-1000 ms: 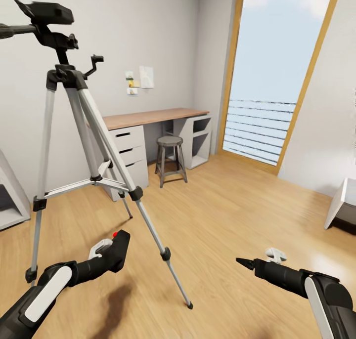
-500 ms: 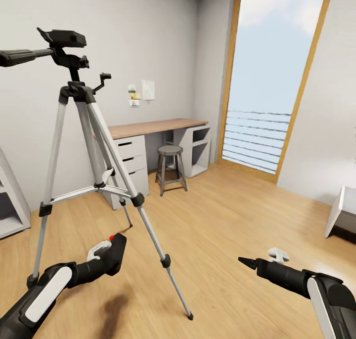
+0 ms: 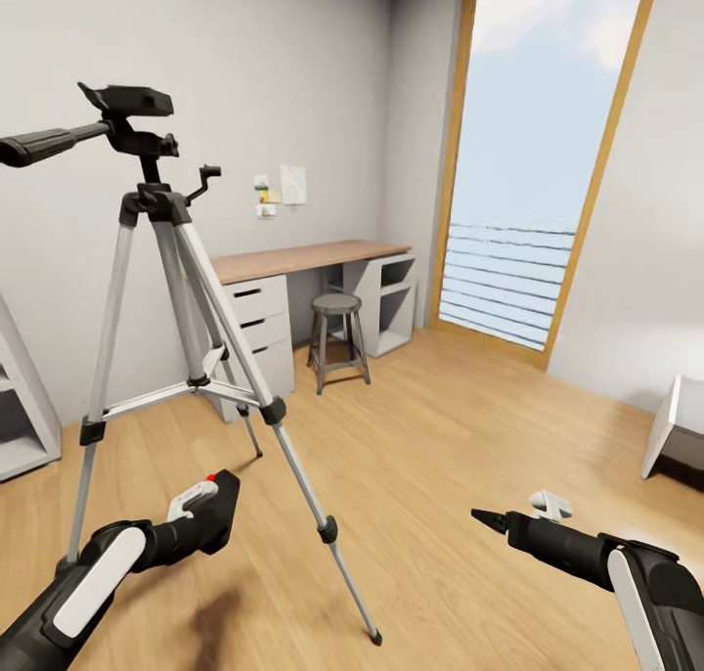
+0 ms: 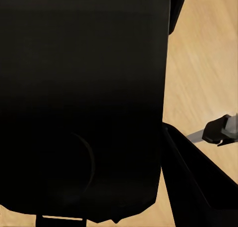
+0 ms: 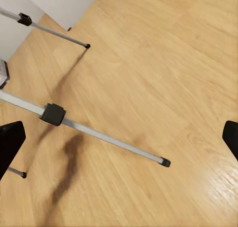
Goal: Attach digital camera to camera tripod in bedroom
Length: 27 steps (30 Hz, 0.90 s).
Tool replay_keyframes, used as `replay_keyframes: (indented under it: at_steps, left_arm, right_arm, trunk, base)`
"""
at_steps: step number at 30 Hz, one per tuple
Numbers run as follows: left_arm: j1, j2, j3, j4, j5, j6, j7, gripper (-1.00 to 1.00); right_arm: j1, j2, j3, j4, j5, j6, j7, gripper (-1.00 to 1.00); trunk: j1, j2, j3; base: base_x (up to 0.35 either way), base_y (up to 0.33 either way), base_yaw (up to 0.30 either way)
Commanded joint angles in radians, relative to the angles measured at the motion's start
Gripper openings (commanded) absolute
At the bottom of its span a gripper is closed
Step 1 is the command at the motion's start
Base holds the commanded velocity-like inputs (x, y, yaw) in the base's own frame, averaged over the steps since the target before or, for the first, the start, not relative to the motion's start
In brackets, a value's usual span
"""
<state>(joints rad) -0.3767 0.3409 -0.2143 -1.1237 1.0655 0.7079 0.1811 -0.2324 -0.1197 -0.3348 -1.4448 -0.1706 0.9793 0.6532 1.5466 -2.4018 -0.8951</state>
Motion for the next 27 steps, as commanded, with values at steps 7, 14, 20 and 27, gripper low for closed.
replay_keyframes:
  at_steps: [7,14,20,27]
  left_arm:
    - [-0.001,0.000,-0.003,-0.001,0.007,0.001,0.008,-1.00]
    - [-0.001,0.000,-0.003,-0.001,0.004,0.001,0.008,-1.00]
    - [-0.001,0.000,-0.004,0.000,0.002,0.001,0.009,-1.00]
    - [-0.001,0.000,-0.004,0.018,0.003,0.002,0.012,-1.00]
  right_arm:
    - [-0.001,0.000,-0.001,0.000,-0.001,0.006,-0.001,1.00]
    - [-0.001,0.000,-0.001,0.000,0.000,0.007,-0.001,1.00]
    - [-0.001,0.000,-0.002,0.000,0.003,0.006,-0.001,1.00]
    - [-0.001,-0.003,-0.003,-0.002,0.005,0.006,-0.002,1.00]
  trunk:
    - [-0.027,0.049,0.021]
    - [-0.054,0.098,0.043]
    - [-0.077,0.140,0.062]
    - [-0.104,0.189,0.084]
  base:
    - [0.000,0.000,0.000]
    - [0.000,0.000,0.000]
    - [0.000,0.000,0.000]
    - [0.000,0.000,0.000]
